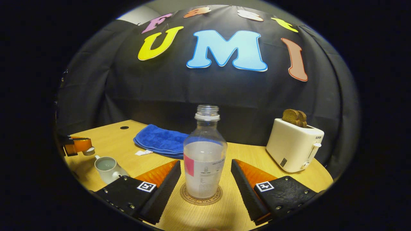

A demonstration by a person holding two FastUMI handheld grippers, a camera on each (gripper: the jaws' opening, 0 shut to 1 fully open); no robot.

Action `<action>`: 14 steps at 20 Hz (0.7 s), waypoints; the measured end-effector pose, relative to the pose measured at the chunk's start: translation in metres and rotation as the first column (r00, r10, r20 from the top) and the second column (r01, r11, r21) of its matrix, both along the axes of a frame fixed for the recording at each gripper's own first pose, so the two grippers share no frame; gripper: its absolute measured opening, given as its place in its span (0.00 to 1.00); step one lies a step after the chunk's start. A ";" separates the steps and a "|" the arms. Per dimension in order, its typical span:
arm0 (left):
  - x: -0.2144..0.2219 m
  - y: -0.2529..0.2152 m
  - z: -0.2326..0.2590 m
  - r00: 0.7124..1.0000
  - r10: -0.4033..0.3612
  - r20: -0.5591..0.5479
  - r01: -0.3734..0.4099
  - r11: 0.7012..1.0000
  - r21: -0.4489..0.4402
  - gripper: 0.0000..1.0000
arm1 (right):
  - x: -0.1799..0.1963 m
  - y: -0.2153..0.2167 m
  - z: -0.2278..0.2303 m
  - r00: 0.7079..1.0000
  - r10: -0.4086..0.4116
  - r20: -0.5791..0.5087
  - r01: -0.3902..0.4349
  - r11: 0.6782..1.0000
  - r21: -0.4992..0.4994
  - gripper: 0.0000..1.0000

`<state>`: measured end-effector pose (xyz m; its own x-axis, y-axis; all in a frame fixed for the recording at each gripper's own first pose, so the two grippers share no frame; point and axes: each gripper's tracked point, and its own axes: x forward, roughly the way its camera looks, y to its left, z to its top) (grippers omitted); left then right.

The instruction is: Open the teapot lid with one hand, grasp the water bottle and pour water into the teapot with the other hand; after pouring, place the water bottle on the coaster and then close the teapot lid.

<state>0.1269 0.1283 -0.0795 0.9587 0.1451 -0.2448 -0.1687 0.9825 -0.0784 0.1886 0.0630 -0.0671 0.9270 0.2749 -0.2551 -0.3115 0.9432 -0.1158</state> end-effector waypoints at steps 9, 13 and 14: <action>-0.001 -0.009 0.012 0.998 -0.059 0.037 0.061 0.997 -0.041 0.17 | -0.086 -0.036 0.022 0.970 -0.187 0.152 0.180 0.982 0.056 0.97; 0.007 -0.035 0.025 0.993 -0.101 0.056 0.104 0.994 -0.043 0.17 | -0.116 -0.029 0.025 0.970 -0.184 0.160 0.177 0.982 0.058 0.97; 0.009 -0.040 0.026 0.992 -0.110 0.058 0.112 0.993 -0.036 0.17 | -0.119 -0.026 0.026 0.969 -0.185 0.162 0.176 0.982 0.069 0.97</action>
<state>0.1362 0.0885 -0.0531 0.9806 0.0284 -0.1941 -0.0530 0.9910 -0.1230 0.0694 0.0369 -0.0407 0.9908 0.1078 -0.0820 -0.1158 0.9883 -0.0995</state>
